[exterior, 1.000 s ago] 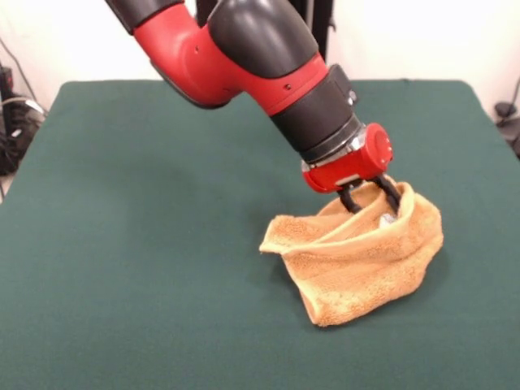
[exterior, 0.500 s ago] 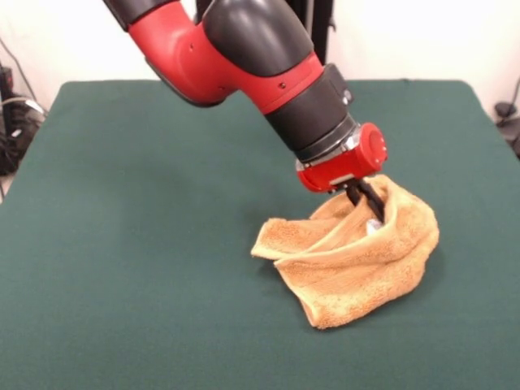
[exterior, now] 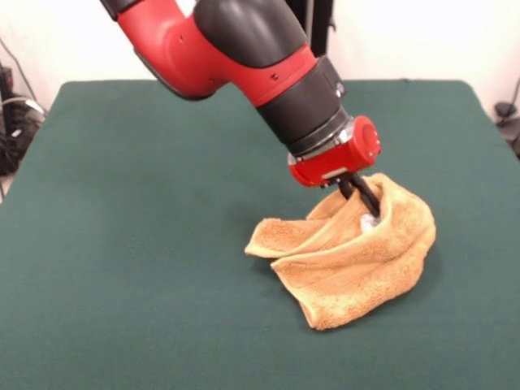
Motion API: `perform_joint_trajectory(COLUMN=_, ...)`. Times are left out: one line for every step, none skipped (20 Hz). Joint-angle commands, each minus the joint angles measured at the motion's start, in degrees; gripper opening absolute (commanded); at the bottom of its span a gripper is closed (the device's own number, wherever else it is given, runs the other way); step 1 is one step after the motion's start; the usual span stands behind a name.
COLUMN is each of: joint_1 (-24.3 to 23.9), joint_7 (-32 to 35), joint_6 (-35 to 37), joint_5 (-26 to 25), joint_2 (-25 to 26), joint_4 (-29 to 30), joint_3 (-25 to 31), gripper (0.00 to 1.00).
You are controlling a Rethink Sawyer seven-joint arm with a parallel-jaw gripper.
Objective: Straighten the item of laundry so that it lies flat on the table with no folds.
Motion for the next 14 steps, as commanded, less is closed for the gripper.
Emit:
perform_joint_trajectory(joint_1=0.2, joint_7=9.9, joint_6=12.8, joint_5=4.2, joint_2=-6.2, joint_4=1.6, joint_3=-1.7, gripper=0.00)
perform_joint_trajectory(joint_1=-0.1, joint_7=9.7, joint_6=14.8, joint_5=4.4, joint_2=-7.2, joint_4=1.7, joint_3=-1.7, gripper=0.00)
perform_joint_trajectory(joint_1=-0.6, joint_7=9.8, joint_6=16.4, joint_5=4.5, joint_2=-8.3, joint_4=2.4, joint_3=-1.5, gripper=0.00)
perform_joint_trajectory(joint_1=-1.0, joint_7=10.1, joint_6=17.5, joint_5=4.8, joint_2=-9.2, joint_4=3.1, joint_3=-1.1, gripper=0.00)
perform_joint_trajectory(joint_1=-1.6, joint_7=10.1, joint_6=20.1, joint_5=5.2, joint_2=-10.4, joint_4=3.4, joint_3=-1.0, gripper=0.00)
perform_joint_trajectory(joint_1=-2.1, joint_7=10.0, joint_6=21.7, joint_5=5.3, joint_2=-11.3, joint_4=4.0, joint_3=-0.7, gripper=0.00)
perform_joint_trajectory(joint_1=-2.9, joint_7=10.2, joint_6=21.8, joint_5=5.2, joint_2=-12.3, joint_4=5.9, joint_3=0.0, gripper=0.00)
perform_joint_trajectory(joint_1=-3.4, joint_7=10.1, joint_6=23.3, joint_5=5.3, joint_2=-13.1, joint_4=6.7, joint_3=0.3, gripper=0.00)
perform_joint_trajectory(joint_1=-3.8, joint_7=9.6, joint_6=24.4, joint_5=5.3, joint_2=-13.3, joint_4=7.0, joint_3=0.6, gripper=0.00)
perform_joint_trajectory(joint_1=-4.0, joint_7=9.5, joint_6=25.1, joint_5=5.2, joint_2=-13.9, joint_4=7.4, joint_3=0.6, gripper=0.00)
perform_joint_trajectory(joint_1=-4.2, joint_7=9.8, joint_6=26.2, joint_5=5.4, joint_2=-14.9, joint_4=8.1, joint_3=0.3, gripper=0.00)
perform_joint_trajectory(joint_1=-4.0, joint_7=10.2, joint_6=27.3, joint_5=5.6, joint_2=-15.7, joint_4=8.2, joint_3=-0.3, gripper=0.00)
perform_joint_trajectory(joint_1=-4.3, joint_7=10.4, joint_6=27.9, joint_5=5.7, joint_2=-16.3, joint_4=8.7, joint_3=-0.3, gripper=0.00)
perform_joint_trajectory(joint_1=-4.2, joint_7=10.3, joint_6=29.0, joint_5=5.7, joint_2=-16.4, joint_4=8.7, joint_3=-0.6, gripper=0.00)
